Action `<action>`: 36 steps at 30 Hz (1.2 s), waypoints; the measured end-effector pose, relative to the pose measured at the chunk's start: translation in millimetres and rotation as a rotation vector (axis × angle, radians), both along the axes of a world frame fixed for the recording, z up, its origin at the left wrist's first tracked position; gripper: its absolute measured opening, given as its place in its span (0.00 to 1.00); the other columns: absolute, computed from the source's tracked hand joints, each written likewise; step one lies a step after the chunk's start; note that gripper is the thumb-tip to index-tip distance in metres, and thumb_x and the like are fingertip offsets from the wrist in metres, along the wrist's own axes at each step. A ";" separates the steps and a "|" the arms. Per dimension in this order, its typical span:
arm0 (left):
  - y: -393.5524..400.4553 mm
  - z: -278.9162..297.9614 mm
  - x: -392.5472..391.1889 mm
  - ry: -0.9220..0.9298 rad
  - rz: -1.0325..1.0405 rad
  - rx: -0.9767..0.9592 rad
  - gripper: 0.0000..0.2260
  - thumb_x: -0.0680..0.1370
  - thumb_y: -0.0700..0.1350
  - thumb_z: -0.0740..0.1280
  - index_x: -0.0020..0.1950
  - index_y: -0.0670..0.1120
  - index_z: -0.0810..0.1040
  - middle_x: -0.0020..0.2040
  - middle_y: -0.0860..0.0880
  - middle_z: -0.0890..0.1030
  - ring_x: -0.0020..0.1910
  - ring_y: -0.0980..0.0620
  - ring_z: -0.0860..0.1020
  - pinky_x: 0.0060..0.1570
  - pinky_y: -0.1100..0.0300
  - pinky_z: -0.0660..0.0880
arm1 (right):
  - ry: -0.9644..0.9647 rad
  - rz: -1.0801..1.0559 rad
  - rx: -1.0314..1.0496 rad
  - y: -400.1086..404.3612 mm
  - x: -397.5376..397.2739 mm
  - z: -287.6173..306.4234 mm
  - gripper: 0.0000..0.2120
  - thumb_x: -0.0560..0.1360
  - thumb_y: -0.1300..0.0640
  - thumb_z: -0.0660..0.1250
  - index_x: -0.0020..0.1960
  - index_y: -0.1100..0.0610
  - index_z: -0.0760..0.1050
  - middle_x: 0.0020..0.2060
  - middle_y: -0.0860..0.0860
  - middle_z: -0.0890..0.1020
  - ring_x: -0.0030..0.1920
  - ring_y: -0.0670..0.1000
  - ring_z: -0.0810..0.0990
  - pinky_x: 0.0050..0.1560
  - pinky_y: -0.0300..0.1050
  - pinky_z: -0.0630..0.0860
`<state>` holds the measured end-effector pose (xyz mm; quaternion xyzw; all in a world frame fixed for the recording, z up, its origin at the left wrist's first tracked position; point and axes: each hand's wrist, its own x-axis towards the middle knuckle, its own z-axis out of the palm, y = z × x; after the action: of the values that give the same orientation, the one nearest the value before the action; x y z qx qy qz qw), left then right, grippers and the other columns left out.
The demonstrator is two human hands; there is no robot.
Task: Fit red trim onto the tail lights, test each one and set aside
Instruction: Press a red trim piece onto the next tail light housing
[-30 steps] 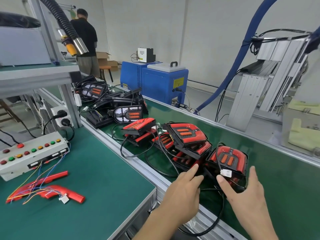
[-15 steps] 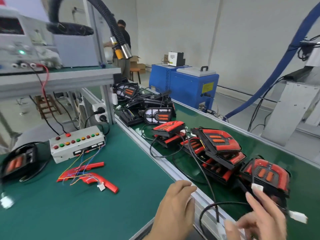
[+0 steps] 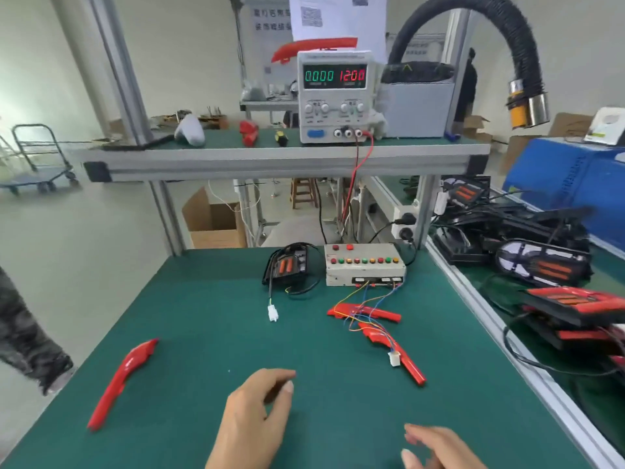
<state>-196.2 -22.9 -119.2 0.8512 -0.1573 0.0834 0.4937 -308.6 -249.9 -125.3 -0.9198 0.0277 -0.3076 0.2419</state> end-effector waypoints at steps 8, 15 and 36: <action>75.2 -14.4 25.1 0.129 0.248 0.152 0.11 0.77 0.42 0.73 0.44 0.60 0.82 0.41 0.62 0.84 0.44 0.64 0.81 0.44 0.76 0.71 | 0.291 0.029 0.278 13.9 49.4 -31.6 0.12 0.66 0.56 0.82 0.46 0.45 0.85 0.33 0.31 0.78 0.34 0.34 0.77 0.39 0.24 0.70; 47.9 -19.4 72.3 0.148 0.223 0.259 0.05 0.80 0.47 0.68 0.54 0.54 0.82 0.44 0.59 0.80 0.43 0.64 0.77 0.43 0.76 0.67 | 0.575 0.122 0.394 51.4 125.2 -16.6 0.16 0.77 0.47 0.71 0.64 0.47 0.78 0.46 0.40 0.82 0.41 0.38 0.78 0.50 0.28 0.70; 32.1 -35.9 97.9 0.169 0.342 -0.111 0.06 0.79 0.45 0.71 0.44 0.55 0.84 0.39 0.55 0.84 0.41 0.59 0.79 0.42 0.72 0.72 | 0.389 -0.218 1.173 75.8 341.0 -4.4 0.14 0.81 0.54 0.67 0.59 0.64 0.78 0.47 0.56 0.86 0.35 0.50 0.86 0.27 0.38 0.74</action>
<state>-98.3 9.2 -155.1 0.8409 0.0365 0.1030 0.5301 32.4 -174.1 -129.7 -0.6652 0.3290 -0.0909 0.6641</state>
